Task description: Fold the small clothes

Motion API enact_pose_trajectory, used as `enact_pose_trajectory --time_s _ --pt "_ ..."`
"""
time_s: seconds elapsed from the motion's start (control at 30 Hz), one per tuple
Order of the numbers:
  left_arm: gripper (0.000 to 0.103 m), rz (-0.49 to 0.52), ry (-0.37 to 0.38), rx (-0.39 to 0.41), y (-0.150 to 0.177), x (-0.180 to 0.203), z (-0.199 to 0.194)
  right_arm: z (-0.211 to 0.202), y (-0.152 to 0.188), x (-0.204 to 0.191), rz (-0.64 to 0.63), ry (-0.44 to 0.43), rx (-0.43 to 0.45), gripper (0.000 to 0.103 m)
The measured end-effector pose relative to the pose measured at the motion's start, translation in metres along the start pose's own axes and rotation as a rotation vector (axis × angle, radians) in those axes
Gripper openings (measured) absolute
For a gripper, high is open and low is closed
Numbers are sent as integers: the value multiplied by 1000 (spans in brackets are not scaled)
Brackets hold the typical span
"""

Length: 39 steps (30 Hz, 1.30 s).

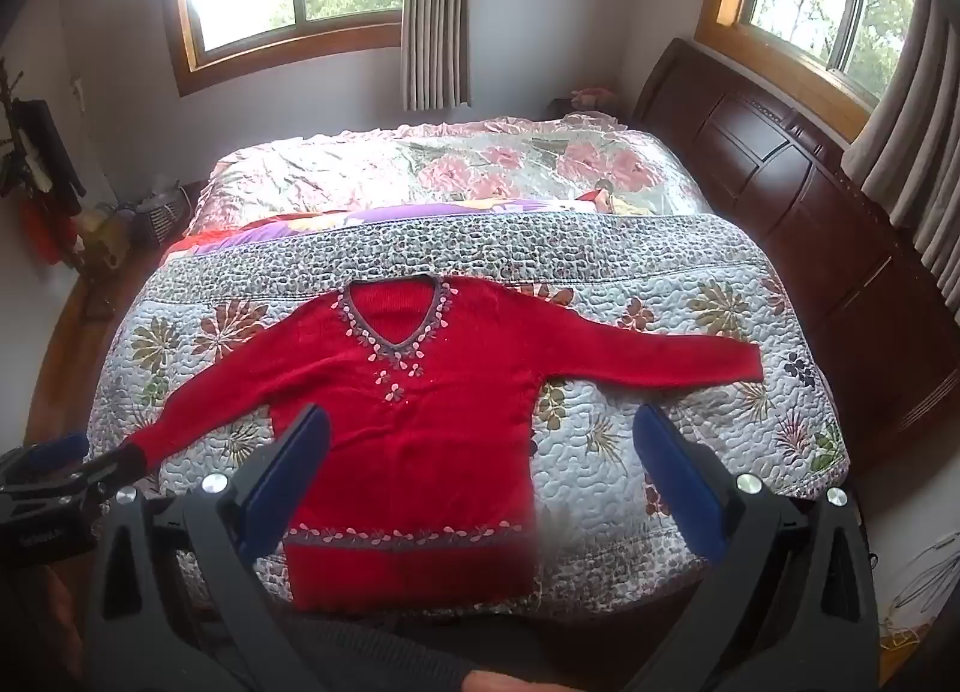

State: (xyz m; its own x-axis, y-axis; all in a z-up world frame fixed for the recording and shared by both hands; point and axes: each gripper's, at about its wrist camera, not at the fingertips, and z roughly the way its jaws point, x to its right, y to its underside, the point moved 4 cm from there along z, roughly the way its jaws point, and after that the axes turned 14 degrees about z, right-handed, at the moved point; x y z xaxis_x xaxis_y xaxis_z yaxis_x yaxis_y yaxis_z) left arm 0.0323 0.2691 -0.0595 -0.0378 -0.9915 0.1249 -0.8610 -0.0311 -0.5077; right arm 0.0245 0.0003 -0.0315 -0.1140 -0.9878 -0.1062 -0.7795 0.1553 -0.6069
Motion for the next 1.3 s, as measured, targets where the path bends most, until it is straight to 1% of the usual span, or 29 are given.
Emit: enact_pose_trajectory --time_s 0.23,0.27,0.3,0.47,0.57,0.67,1.3 --pt "99 6 -7 4 0 0 -1 -6 -2 2 -2 5 4 100" --pt "99 8 -8 4 0 0 -1 1 1 2 2 7 3 100" --pt "99 9 -10 5 2 1 -2 -1 0 4 3 6 4 100" --pt "99 11 -30 18 5 -2 -4 -2 1 2 -2 0 5 100" --pt "99 14 -50 21 -3 2 -8 -1 1 1 -6 -3 2 100" --pt "99 12 -58 24 -4 1 -11 0 -1 -1 -11 -8 -2 100" --pt "99 13 -75 24 -7 -1 -8 5 -1 -6 -16 -17 -8 100"
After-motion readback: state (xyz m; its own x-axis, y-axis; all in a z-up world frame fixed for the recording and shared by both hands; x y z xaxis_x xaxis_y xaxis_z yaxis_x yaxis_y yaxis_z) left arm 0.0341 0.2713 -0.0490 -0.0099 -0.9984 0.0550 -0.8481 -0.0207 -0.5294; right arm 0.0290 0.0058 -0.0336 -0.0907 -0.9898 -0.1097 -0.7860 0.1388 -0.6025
